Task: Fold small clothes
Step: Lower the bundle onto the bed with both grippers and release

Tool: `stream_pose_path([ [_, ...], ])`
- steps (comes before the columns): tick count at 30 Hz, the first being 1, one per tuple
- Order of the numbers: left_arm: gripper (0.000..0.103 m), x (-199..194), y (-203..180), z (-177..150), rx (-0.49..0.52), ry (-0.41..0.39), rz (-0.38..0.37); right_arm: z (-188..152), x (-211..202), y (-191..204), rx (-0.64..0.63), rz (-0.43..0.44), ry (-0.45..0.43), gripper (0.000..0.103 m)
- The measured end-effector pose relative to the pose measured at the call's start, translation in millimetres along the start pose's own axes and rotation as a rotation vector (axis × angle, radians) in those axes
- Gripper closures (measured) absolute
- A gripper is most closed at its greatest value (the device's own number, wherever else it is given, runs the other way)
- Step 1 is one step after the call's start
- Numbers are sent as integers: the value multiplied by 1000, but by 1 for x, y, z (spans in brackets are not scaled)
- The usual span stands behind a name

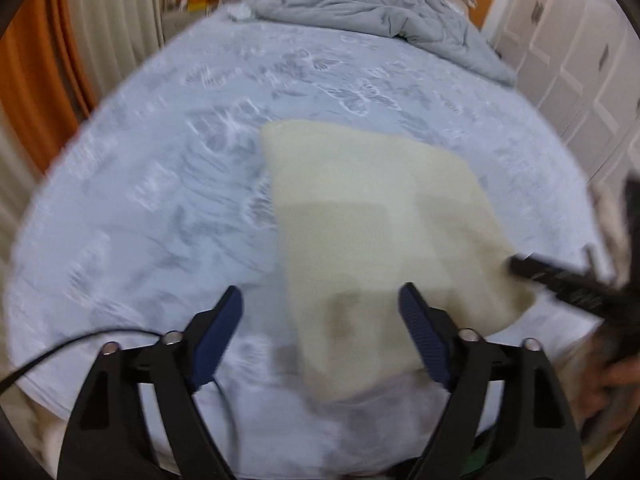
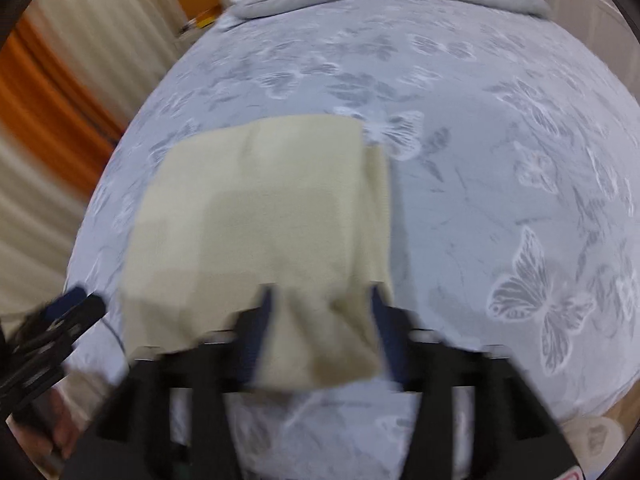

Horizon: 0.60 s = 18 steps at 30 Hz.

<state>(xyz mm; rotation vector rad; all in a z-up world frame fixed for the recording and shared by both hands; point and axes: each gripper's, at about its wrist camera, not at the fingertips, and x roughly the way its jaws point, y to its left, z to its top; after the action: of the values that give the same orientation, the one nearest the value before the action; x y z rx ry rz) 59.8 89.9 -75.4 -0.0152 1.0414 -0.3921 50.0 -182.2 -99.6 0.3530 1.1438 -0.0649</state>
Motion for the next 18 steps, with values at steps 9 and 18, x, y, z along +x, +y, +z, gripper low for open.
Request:
stream_pose_path([
  [9, 51, 57, 24, 5, -183, 160, -160, -8, 0, -17, 95, 173, 27, 79],
  [18, 40, 57, -8, -8, 22, 169, -106, -52, 1, -52, 176, 108, 74, 68],
])
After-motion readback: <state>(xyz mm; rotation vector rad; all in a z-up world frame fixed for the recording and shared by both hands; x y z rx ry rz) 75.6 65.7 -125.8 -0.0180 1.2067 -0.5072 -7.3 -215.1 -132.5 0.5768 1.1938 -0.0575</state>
